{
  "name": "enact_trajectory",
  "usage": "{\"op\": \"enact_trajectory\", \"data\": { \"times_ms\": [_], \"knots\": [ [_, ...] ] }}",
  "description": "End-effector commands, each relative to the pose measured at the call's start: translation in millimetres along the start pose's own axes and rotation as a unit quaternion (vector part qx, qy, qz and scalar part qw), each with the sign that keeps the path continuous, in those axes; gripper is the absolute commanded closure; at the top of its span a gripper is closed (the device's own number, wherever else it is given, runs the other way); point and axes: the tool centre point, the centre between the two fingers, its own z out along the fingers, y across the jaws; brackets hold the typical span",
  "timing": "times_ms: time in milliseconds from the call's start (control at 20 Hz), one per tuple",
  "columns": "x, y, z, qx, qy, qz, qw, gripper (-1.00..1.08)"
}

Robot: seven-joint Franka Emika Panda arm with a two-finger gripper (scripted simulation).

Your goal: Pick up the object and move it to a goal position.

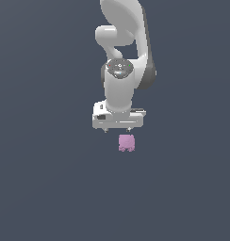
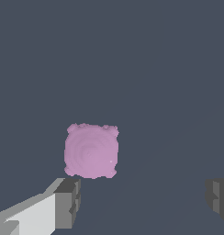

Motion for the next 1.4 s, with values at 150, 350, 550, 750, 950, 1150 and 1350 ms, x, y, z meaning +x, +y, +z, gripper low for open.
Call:
{"op": "enact_trajectory", "data": {
  "times_ms": [150, 350, 550, 750, 950, 1150, 1350],
  "knots": [
    [0, -6, 8, 0.0, 0.0, 0.003, 1.0, -0.92],
    [-1, -19, 26, 0.002, 0.0, 0.012, 0.9999, -0.92],
    [-3, -36, 51, 0.003, 0.0, 0.023, 0.9997, -0.92],
    [-5, -48, 67, 0.004, 0.0, 0.031, 0.9995, -0.92],
    [-6, -52, 72, 0.004, 0.0, 0.033, 0.9994, -0.92],
    [-6, -51, 74, 0.004, -0.001, 0.032, 0.9995, -0.92],
    [-7, -51, 88, 0.004, -0.001, 0.032, 0.9995, -0.92]
  ]
}}
